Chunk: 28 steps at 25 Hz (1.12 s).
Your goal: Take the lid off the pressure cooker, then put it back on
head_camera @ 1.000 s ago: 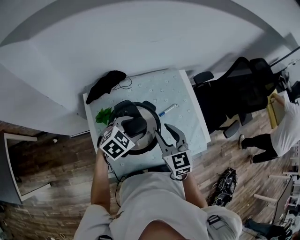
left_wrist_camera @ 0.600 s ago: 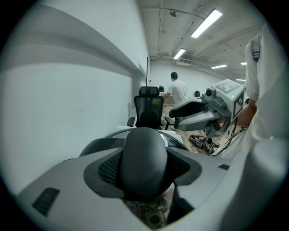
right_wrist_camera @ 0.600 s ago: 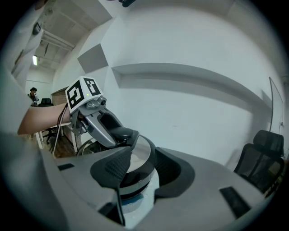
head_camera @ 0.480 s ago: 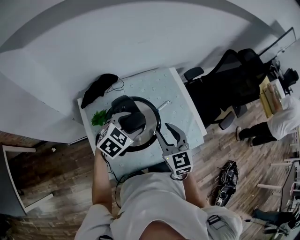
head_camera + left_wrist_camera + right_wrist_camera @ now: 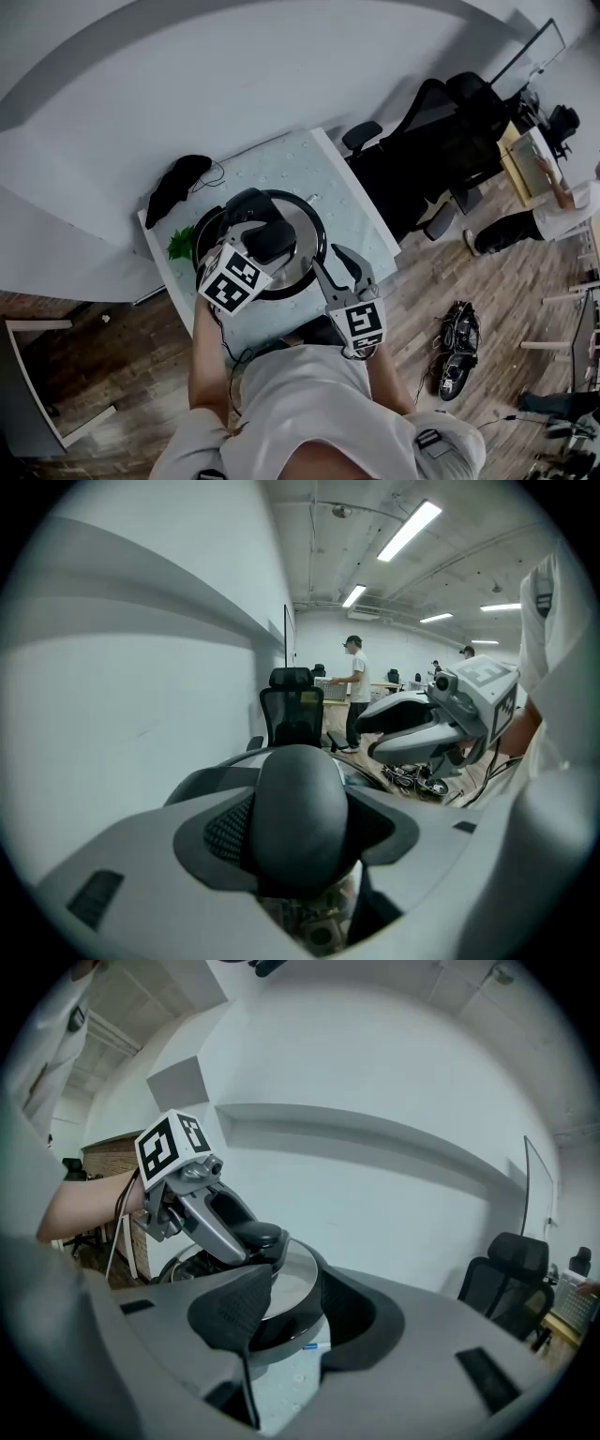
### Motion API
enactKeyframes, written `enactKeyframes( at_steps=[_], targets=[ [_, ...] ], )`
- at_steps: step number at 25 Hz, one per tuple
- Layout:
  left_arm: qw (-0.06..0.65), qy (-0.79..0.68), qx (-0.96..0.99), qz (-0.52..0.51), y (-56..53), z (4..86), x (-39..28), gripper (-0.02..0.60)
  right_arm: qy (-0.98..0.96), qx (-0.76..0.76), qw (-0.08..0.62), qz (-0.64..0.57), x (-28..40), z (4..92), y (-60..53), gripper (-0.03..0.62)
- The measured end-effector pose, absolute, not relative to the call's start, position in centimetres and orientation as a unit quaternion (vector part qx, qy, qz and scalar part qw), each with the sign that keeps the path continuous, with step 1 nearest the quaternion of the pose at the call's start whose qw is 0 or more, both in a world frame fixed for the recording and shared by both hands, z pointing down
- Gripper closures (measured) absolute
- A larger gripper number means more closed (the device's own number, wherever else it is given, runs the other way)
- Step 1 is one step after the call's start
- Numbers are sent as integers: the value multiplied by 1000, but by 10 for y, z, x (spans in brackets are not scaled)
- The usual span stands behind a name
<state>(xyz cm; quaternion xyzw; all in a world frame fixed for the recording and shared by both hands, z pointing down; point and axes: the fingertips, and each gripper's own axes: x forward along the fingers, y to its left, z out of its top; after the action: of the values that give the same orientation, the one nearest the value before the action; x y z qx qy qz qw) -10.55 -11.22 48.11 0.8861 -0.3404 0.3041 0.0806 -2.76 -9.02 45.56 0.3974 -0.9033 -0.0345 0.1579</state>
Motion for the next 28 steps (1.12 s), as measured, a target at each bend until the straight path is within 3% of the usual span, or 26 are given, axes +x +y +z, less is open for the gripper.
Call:
enactKeyframes(
  at_steps=[28],
  targets=[
    [112,-356,867,330,-175,525,72,308,-905,394,159,-4,153,486,-157,428]
  ],
)
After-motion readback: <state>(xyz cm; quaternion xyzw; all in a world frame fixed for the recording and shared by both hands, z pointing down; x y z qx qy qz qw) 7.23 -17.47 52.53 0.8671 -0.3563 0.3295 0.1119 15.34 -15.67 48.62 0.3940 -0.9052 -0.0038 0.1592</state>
